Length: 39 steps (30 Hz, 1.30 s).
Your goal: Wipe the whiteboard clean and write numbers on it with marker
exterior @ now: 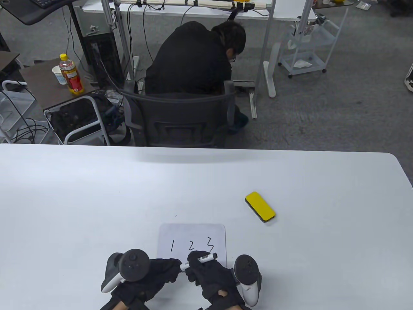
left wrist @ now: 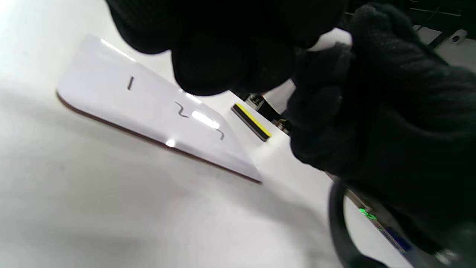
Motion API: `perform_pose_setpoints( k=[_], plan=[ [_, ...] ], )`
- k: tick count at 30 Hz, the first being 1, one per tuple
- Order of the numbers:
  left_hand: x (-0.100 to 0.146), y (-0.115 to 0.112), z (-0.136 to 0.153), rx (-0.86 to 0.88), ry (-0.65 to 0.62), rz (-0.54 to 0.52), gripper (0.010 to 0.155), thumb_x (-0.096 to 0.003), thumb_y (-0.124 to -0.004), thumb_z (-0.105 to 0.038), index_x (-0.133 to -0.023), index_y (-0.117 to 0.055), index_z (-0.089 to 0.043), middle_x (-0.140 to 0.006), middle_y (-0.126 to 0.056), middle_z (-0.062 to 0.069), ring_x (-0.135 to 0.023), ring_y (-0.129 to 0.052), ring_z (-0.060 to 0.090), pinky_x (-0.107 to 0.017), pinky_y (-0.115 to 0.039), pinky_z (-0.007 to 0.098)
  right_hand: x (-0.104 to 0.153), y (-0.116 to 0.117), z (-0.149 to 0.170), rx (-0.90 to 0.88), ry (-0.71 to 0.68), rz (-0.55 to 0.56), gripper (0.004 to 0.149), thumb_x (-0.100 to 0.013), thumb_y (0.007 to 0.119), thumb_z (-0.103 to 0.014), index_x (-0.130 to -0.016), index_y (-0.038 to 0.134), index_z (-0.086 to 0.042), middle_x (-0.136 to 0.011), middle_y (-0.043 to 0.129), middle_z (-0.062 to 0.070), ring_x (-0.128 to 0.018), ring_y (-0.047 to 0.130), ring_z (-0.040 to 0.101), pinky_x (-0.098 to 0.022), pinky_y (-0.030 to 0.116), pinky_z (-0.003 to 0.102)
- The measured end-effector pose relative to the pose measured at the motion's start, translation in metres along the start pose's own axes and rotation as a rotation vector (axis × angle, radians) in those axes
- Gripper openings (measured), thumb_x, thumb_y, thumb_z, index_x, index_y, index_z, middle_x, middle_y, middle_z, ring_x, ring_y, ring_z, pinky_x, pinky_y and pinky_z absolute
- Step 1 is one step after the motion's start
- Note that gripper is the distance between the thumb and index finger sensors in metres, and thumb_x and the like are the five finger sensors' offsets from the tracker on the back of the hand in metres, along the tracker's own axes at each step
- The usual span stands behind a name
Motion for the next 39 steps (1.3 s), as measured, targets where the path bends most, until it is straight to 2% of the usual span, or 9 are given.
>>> perform_pose_setpoints(
  k=[6,11,16,23,27,30,32,35,39],
  plan=[
    [-0.001,-0.002,-0.001,0.075,-0.065,0.047,0.049,-0.0564,-0.069,-0.048,-0.096,-0.087,-0.024,-0.072,-0.103,-0.008,-0.065,-0.103,0.011,-0.056,-0.089,0.034,-0.003,0.003,-0.011,0.072,-0.1,-0.115,0.046,-0.056,0.076,-0.034,-0.095,0.067,-0.011,-0.08,0.088,0.019,-0.062,0.09,0.031,-0.046,0.078,0.045],
    [-0.004,-0.005,0.008,0.111,-0.014,0.048,0.049,-0.0574,-0.068,-0.051,-0.098,-0.084,-0.029,-0.075,-0.101,-0.011,-0.067,-0.102,0.009,-0.057,-0.088,0.032,-0.004,-0.001,-0.006,0.061,-0.068,-0.075,0.048,-0.057,0.076,-0.036,-0.097,0.066,-0.01,-0.08,0.088,0.018,-0.062,0.091,0.03,-0.046,0.078,0.046],
    [-0.004,-0.009,0.007,0.108,-0.012,0.064,0.049,-0.0587,-0.067,-0.055,-0.099,-0.082,-0.03,-0.077,-0.099,-0.011,-0.07,-0.1,0.01,-0.059,-0.087,0.033,-0.005,-0.002,0.008,-0.073,0.021,-0.079,0.051,-0.056,0.079,-0.033,-0.099,0.065,-0.008,-0.08,0.087,0.018,-0.063,0.089,0.031,-0.047,0.077,0.047],
    [-0.006,-0.023,-0.002,0.051,-0.032,0.14,0.049,-0.0578,-0.067,-0.055,-0.096,-0.084,-0.031,-0.077,-0.1,-0.011,-0.07,-0.101,0.011,-0.058,-0.087,0.033,-0.004,-0.005,0.013,0.02,0.072,-0.042,0.05,-0.055,0.08,-0.041,-0.094,0.076,-0.011,-0.086,0.087,0.019,-0.069,0.089,0.034,-0.047,0.077,0.048],
    [-0.007,-0.024,-0.002,-0.022,-0.011,0.123,0.049,-0.0573,-0.067,-0.057,-0.095,-0.085,-0.03,-0.076,-0.101,-0.01,-0.069,-0.101,0.012,-0.058,-0.087,0.034,-0.005,-0.007,0.019,0.028,0.101,-0.027,0.051,-0.056,0.078,-0.04,-0.095,0.076,-0.008,-0.083,0.092,0.018,-0.067,0.093,0.034,-0.045,0.079,0.047],
    [-0.006,-0.021,0.002,-0.044,0.015,0.11,0.055,-0.0568,-0.065,-0.06,-0.096,-0.085,-0.028,-0.078,-0.101,-0.006,-0.069,-0.101,0.015,-0.058,-0.086,0.036,-0.008,-0.01,0.023,-0.02,0.133,-0.032,0.052,-0.057,0.075,-0.036,-0.097,0.071,-0.002,-0.082,0.093,0.018,-0.066,0.094,0.033,-0.044,0.079,0.047],
    [-0.006,-0.015,0.007,-0.081,0.051,0.071,0.055,-0.0569,-0.064,-0.06,-0.096,-0.086,-0.028,-0.078,-0.101,-0.006,-0.069,-0.101,0.016,-0.057,-0.086,0.037,-0.009,-0.016,0.025,-0.008,0.156,-0.018,0.055,-0.058,0.072,-0.033,-0.1,0.065,0.002,-0.082,0.089,0.019,-0.065,0.091,0.034,-0.045,0.077,0.047],
    [-0.005,-0.007,0.012,-0.094,0.068,0.048,0.055,-0.0573,-0.063,-0.061,-0.097,-0.085,-0.028,-0.079,-0.101,-0.006,-0.07,-0.101,0.016,-0.058,-0.086,0.037,-0.01,-0.033,0.025,0.107,0.176,0.046,0.056,-0.058,0.073,-0.034,-0.099,0.067,0.003,-0.079,0.091,0.02,-0.061,0.092,0.034,-0.042,0.078,0.047],
    [-0.003,-0.001,0.017,-0.05,0.077,0.031,0.056,-0.0574,-0.063,-0.061,-0.098,-0.084,-0.028,-0.08,-0.1,-0.005,-0.071,-0.1,0.017,-0.058,-0.085,0.038,-0.011,-0.08,0.019,0.38,0.253,0.198,0.055,-0.055,0.079,-0.039,-0.095,0.076,0.0,-0.071,0.096,0.018,-0.053,0.095,0.031,-0.039,0.08,0.046]
  ],
)
Point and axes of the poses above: the tracker on the back of each hand, its own z axis roughly to the little-finger side, its own x axis roughly from the fingertips to the wrist, y = z × x, the point moved 4 cm from there along -x, roughly from the wrist to the fingertips
